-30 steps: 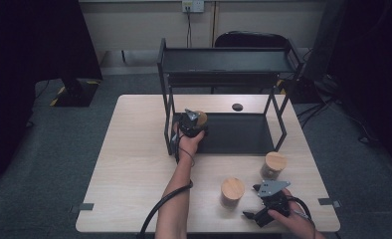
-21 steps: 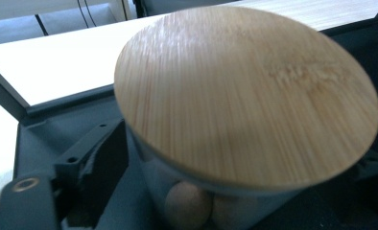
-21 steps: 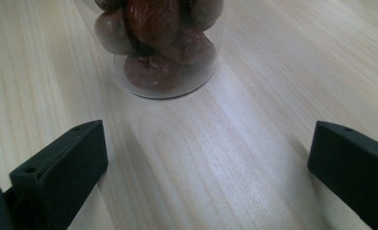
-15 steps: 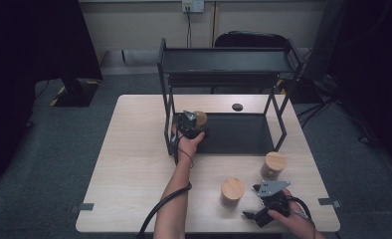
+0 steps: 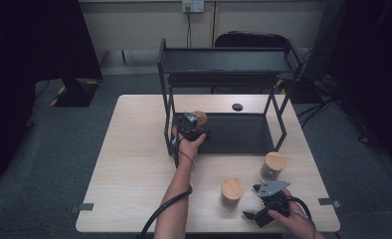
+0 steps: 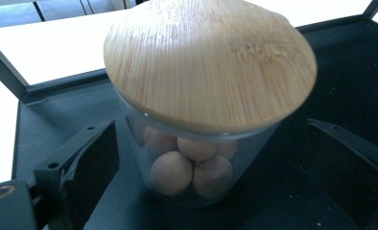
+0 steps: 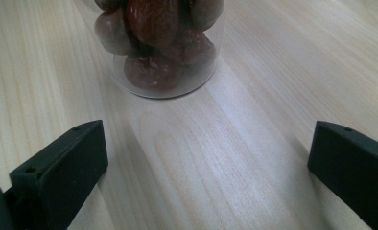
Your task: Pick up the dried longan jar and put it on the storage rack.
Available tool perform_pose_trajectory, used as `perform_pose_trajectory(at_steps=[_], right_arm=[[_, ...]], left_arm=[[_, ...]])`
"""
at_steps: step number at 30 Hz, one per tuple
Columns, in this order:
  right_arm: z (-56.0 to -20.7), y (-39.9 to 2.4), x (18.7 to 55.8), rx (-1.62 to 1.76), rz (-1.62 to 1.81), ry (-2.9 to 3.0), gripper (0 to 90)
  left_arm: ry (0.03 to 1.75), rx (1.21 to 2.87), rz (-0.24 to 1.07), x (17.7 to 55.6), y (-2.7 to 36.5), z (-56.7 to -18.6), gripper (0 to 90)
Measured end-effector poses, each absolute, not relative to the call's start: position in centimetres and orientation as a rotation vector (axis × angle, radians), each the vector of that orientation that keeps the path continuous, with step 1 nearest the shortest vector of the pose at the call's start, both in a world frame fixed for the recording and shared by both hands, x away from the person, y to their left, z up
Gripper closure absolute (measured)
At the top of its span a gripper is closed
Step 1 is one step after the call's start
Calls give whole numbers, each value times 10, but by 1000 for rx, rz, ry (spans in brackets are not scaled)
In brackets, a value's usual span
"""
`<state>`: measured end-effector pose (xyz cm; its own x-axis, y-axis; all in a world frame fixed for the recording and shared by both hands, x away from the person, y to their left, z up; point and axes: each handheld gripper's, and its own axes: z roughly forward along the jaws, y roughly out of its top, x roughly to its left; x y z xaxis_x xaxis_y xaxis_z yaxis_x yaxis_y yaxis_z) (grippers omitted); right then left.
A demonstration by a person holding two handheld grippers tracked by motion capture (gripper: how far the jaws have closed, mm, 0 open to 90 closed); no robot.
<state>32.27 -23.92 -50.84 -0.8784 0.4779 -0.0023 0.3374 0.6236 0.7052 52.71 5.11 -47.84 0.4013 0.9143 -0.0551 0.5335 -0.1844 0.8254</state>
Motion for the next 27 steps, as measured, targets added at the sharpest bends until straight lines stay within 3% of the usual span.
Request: perform_pose_trajectory(at_steps=[27], right_arm=[[-508, -239, 323, 672, 1095, 2656, 0]], left_arm=[[1226, 1849, 514, 499, 58, -485, 62]])
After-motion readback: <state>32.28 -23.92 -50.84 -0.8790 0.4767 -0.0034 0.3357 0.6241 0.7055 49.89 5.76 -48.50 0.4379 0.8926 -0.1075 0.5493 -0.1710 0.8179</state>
